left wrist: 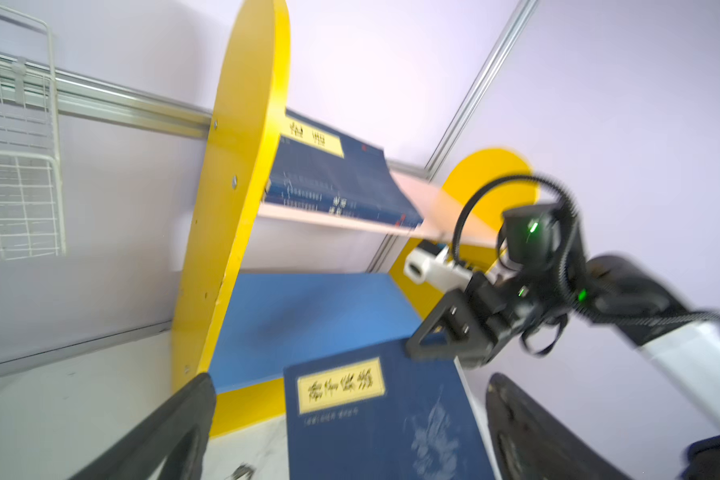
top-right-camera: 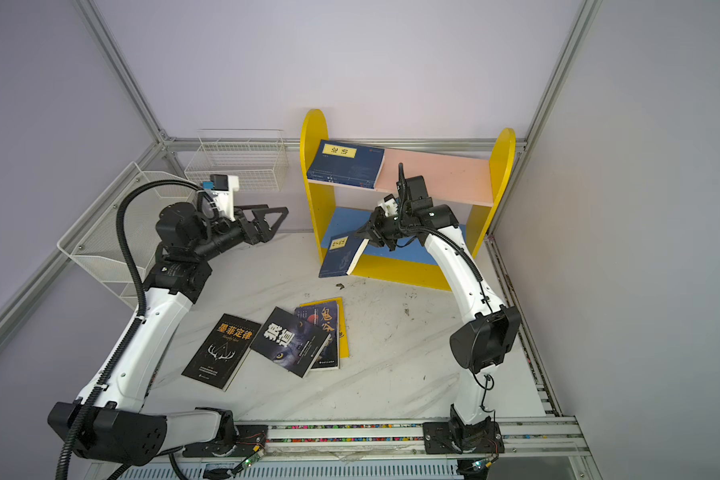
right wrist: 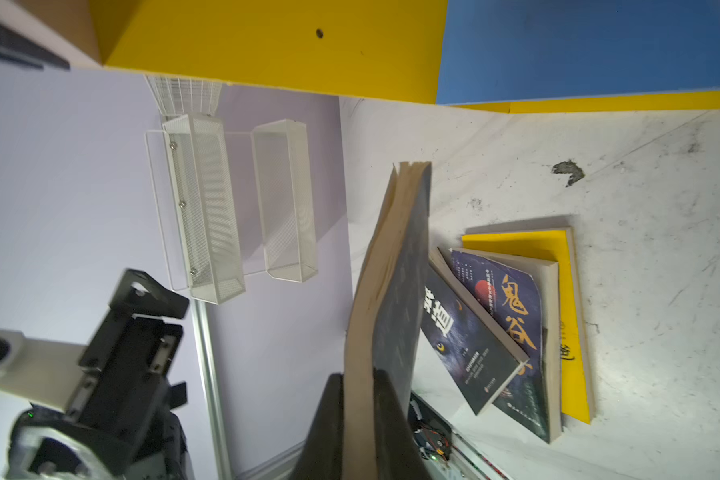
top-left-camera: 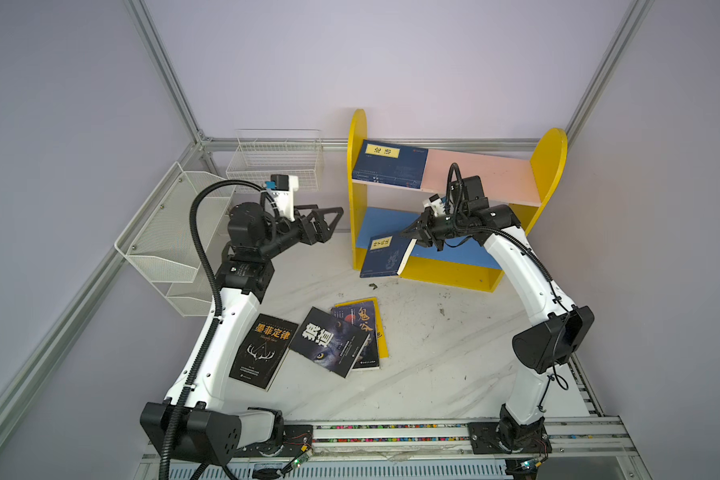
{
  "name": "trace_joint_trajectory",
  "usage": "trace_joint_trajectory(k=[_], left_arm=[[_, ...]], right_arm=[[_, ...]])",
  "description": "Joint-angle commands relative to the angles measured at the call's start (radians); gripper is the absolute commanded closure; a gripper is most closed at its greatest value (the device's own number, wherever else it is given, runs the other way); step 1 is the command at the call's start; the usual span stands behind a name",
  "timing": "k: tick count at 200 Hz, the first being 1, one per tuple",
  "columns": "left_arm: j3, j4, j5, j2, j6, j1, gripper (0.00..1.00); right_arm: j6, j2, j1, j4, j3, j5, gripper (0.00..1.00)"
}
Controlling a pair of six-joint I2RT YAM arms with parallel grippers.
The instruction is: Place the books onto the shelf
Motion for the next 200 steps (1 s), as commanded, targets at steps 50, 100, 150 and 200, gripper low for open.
trace_joint_trajectory(k=[50,100,150,200], left_arm=[[0.105,0.466,0.173,0.116,-0.524,0.116,0.0],[0.172,0.44,0.125,0.135,-0.546,0.092,0.0],[0.285,0.49,0.12,0.232,-0.612,-0.013,0.05],[0.347,0.582,0.11,0.318,-0.688,-0.039,0.35]], right_arm=[[0.061,-0.153,0.009,0.561,0.119,-0.186,0.96],[0.216,-0.018,0.002,1.0,0.187,-0.142,0.95],[0.414,0.153,-0.005,1.215,0.335,-0.197,0.95],[0.466,0.163,-0.008,1.283,0.339,-0.204,0.95]])
